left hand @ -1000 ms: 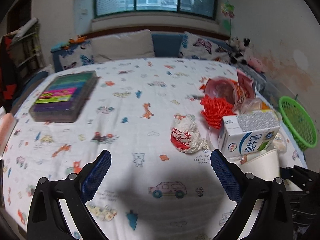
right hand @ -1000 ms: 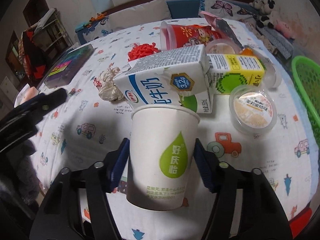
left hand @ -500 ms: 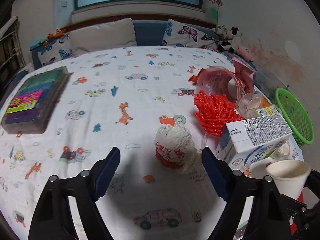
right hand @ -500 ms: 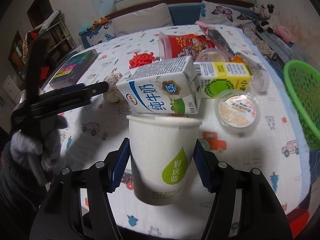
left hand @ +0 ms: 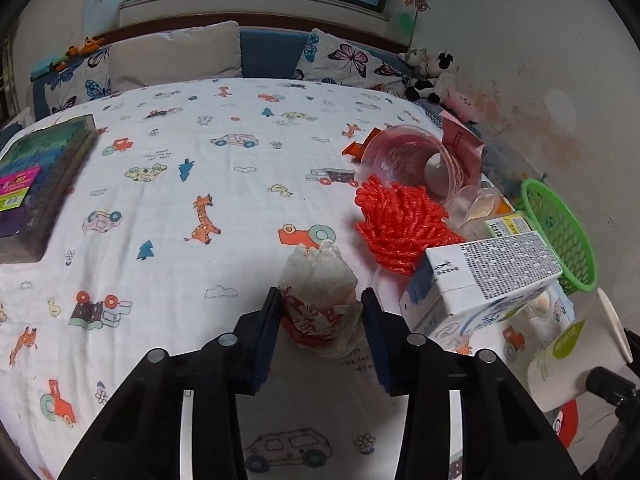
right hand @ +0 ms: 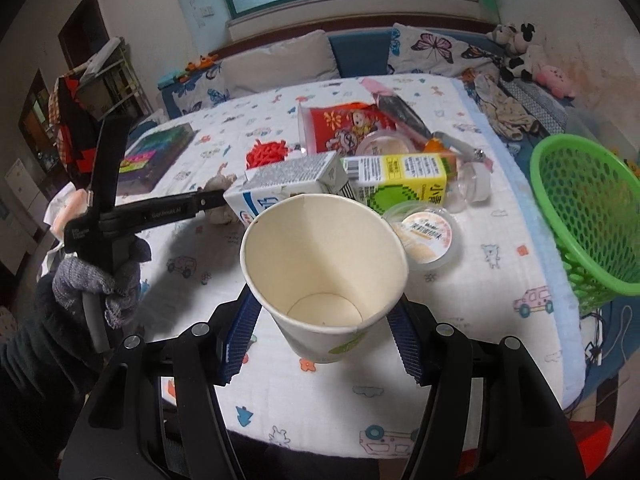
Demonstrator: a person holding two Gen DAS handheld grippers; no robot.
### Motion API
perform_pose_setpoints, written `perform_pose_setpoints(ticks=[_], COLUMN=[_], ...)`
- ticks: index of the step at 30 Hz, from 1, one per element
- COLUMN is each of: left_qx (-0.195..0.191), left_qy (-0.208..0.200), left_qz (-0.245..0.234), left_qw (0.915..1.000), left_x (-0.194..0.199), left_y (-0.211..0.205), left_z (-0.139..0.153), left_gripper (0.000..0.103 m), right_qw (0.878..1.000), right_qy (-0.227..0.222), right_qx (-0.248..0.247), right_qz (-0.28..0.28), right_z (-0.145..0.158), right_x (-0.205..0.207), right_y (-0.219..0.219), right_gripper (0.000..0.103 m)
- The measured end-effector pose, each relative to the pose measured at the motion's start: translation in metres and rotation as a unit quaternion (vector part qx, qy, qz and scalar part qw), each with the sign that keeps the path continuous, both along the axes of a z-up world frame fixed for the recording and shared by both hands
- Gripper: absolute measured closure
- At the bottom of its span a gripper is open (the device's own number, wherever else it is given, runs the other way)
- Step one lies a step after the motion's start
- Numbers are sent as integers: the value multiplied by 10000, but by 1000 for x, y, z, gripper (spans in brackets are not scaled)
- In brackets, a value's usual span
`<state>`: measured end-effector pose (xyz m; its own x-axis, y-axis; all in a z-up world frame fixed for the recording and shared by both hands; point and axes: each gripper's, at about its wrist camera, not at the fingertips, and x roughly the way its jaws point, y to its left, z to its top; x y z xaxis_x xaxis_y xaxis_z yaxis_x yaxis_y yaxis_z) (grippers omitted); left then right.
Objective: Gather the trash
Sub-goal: 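Carry both items to the green basket and release the cup, then the bag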
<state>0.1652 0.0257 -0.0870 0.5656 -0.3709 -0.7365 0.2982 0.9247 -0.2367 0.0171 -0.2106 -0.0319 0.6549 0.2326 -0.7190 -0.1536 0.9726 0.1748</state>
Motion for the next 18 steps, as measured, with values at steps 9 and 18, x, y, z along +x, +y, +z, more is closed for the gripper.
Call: perform_pose_setpoints(ticks=[9,18], left_qx=[-171,-138], left_qy=[-182,-661], left_qz=[257,20], left_qw=[9994,9977], left_x=[-18,-35], left_y=[18,-8], left_z=[28,82], left_gripper=[65,65], right_qw=[9962,9928], right_qy=[-744,-857], right_qx=[-463,-404], right_qz=[17,-726], right_z=[19,25], right_x=[-26,-12], right_y=[-3,-71], right_gripper=[41,41])
